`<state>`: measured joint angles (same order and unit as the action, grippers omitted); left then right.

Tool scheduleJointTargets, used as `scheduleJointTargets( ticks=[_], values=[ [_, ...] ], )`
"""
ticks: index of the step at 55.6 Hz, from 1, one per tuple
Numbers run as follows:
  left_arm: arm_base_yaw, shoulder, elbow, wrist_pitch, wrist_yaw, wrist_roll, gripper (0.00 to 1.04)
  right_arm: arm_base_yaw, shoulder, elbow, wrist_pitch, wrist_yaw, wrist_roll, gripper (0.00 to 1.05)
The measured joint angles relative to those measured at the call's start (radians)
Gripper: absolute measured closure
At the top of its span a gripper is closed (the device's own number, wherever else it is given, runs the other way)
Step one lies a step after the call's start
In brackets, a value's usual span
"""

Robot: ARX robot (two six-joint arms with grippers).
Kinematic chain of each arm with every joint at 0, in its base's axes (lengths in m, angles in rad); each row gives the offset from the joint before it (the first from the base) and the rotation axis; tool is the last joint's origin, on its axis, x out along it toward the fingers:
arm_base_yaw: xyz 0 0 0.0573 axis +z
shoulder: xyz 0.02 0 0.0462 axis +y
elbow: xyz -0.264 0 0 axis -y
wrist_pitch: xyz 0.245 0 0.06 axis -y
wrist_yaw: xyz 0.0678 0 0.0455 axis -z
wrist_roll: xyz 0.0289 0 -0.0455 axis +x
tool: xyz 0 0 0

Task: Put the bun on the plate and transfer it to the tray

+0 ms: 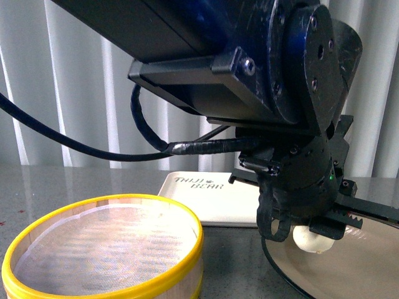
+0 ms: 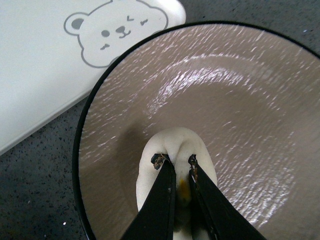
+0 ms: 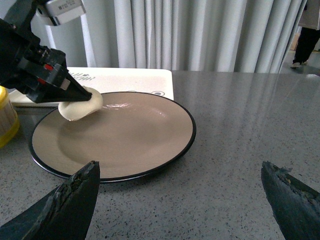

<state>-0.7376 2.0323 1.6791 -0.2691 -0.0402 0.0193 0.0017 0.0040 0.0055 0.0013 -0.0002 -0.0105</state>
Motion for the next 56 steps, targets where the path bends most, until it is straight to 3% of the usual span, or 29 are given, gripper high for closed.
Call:
scheduleJointTargets(
  ticks=[51, 56],
  values=[
    [-0.069, 0.095, 0.047, -0.014, -0.039, -0.034, 1.00, 0.000, 0.000, 0.000, 0.000, -0.001, 0.000, 0.09],
    [-0.070, 0.096, 0.047, 0.003, -0.017, -0.048, 0.89, 0.000, 0.000, 0.000, 0.000, -0.001, 0.000, 0.09]
  ],
)
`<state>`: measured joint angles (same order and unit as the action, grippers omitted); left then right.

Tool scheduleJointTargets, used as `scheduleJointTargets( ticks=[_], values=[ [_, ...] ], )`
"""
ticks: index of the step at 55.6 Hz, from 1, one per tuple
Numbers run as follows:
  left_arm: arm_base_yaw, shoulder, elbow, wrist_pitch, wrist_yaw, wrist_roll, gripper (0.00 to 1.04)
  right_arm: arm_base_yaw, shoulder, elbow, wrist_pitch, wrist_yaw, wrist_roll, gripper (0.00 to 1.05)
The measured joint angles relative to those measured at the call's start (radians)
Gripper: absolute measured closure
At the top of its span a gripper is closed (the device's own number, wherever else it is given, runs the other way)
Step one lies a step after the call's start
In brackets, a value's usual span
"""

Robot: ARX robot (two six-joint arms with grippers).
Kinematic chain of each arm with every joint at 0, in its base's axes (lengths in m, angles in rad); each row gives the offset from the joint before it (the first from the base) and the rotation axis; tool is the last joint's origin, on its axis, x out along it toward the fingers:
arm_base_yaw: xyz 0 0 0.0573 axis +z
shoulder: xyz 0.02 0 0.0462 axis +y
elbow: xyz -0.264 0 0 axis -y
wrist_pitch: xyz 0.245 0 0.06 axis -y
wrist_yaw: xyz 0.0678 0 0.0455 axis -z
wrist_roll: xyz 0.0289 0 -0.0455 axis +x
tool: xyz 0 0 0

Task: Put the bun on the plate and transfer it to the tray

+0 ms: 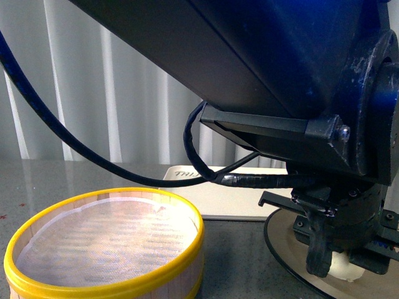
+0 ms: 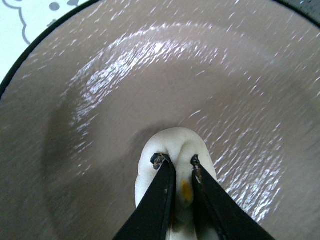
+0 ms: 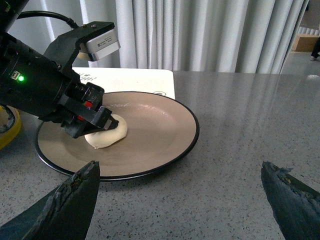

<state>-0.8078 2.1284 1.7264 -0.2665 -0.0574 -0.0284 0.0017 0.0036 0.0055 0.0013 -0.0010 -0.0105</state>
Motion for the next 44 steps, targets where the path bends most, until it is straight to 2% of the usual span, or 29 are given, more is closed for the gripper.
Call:
scheduleJointTargets(
  ticks=[4, 12, 16, 30, 44],
  values=[
    [0.000, 0.000, 0.000, 0.014, 0.040, -0.029, 0.73, 0.000, 0.000, 0.000, 0.000, 0.000, 0.000, 0.09],
    [0.000, -0.003, -0.002, 0.019, 0.058, -0.037, 0.53, 0.000, 0.000, 0.000, 0.000, 0.000, 0.000, 0.09],
    [0.001, -0.008, -0.004, 0.018, 0.061, -0.037, 0.39, 0.000, 0.000, 0.000, 0.000, 0.000, 0.000, 0.09],
    [0.014, -0.039, -0.004, 0.021, 0.055, -0.037, 0.06, 0.000, 0.000, 0.000, 0.000, 0.000, 0.000, 0.09],
    [0.051, -0.082, -0.002, 0.032, 0.053, -0.049, 0.07, 0.000, 0.000, 0.000, 0.000, 0.000, 0.000, 0.09]
  ],
)
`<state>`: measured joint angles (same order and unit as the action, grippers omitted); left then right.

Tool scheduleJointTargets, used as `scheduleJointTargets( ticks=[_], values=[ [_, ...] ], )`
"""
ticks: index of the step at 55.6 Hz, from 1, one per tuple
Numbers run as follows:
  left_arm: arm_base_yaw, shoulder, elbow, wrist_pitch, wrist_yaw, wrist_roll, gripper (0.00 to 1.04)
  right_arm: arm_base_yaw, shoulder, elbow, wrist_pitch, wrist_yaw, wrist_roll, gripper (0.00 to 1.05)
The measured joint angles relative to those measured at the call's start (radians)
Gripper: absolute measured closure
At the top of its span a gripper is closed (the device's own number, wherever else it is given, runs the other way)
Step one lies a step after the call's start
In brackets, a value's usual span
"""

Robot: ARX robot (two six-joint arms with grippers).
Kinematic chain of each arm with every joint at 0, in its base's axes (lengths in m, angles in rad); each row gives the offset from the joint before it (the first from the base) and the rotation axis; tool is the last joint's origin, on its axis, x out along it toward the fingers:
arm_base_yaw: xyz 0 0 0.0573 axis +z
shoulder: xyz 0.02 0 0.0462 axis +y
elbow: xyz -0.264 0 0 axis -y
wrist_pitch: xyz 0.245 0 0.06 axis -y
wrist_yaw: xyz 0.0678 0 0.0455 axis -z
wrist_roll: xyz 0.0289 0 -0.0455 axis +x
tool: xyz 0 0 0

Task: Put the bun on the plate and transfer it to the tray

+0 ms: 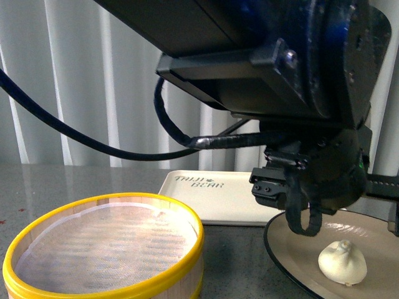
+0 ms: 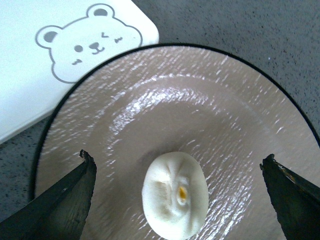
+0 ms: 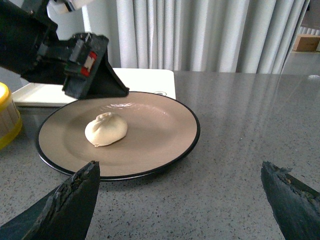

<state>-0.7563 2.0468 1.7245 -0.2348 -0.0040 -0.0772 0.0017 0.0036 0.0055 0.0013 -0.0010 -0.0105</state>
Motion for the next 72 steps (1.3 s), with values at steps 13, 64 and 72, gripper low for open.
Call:
scheduleJointTargets(
  ticks=[13, 64, 72],
  values=[
    [0.112, -0.127, -0.036, 0.066, -0.105, -0.086, 0.07, 0.000, 0.000, 0.000, 0.000, 0.000, 0.000, 0.09],
    [0.541, -0.779, -1.179, 0.949, -0.196, 0.061, 0.96, 0.000, 0.000, 0.000, 0.000, 0.000, 0.000, 0.09],
    [0.583, -0.874, -1.308, 0.987, -0.161, 0.069, 1.01, 0.000, 0.000, 0.000, 0.000, 0.000, 0.000, 0.09]
  ],
)
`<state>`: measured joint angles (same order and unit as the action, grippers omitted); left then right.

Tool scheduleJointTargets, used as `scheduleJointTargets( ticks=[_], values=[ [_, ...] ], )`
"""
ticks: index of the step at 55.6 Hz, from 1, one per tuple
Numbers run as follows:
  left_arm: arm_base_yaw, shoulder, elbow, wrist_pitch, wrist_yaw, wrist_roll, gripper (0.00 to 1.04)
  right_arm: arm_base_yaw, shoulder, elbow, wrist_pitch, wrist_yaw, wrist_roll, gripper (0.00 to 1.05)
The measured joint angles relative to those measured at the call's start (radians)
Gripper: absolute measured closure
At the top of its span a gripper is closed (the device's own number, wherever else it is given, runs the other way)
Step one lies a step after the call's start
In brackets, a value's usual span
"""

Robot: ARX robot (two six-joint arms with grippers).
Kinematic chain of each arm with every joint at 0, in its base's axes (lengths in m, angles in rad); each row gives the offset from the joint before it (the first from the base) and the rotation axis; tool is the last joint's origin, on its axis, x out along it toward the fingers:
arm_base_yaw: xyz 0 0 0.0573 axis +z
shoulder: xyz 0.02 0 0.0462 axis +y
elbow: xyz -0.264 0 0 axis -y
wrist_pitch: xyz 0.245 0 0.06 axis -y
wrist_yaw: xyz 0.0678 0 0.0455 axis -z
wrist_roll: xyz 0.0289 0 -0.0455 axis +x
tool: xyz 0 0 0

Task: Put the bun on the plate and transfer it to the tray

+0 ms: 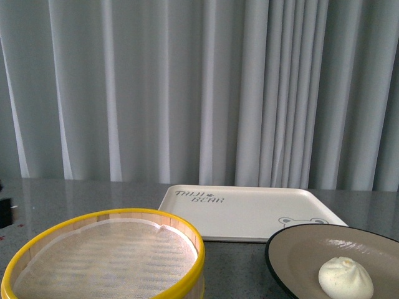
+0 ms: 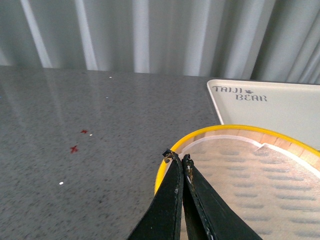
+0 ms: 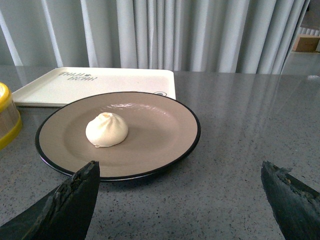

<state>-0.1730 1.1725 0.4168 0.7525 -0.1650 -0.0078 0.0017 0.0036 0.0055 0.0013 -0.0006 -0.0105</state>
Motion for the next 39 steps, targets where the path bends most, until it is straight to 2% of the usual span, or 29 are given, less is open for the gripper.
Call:
scheduleJointTargets(
  ticks=[25, 27, 30, 39],
  values=[
    [0.095, -0.267, -0.258, -0.013, 0.087, 0.000, 1.01, 0.000, 0.000, 0.000, 0.000, 0.000, 0.000, 0.09],
    [0.124, -0.292, -0.272, -0.024, 0.137, 0.000, 1.01, 0.000, 0.000, 0.000, 0.000, 0.000, 0.000, 0.09],
    [0.150, -0.322, -0.288, -0.039, 0.160, 0.000, 1.01, 0.000, 0.000, 0.000, 0.000, 0.000, 0.000, 0.09],
    [0.171, -0.417, -0.329, -0.092, 0.161, 0.000, 1.01, 0.000, 0.000, 0.000, 0.000, -0.001, 0.000, 0.09]
  ],
)
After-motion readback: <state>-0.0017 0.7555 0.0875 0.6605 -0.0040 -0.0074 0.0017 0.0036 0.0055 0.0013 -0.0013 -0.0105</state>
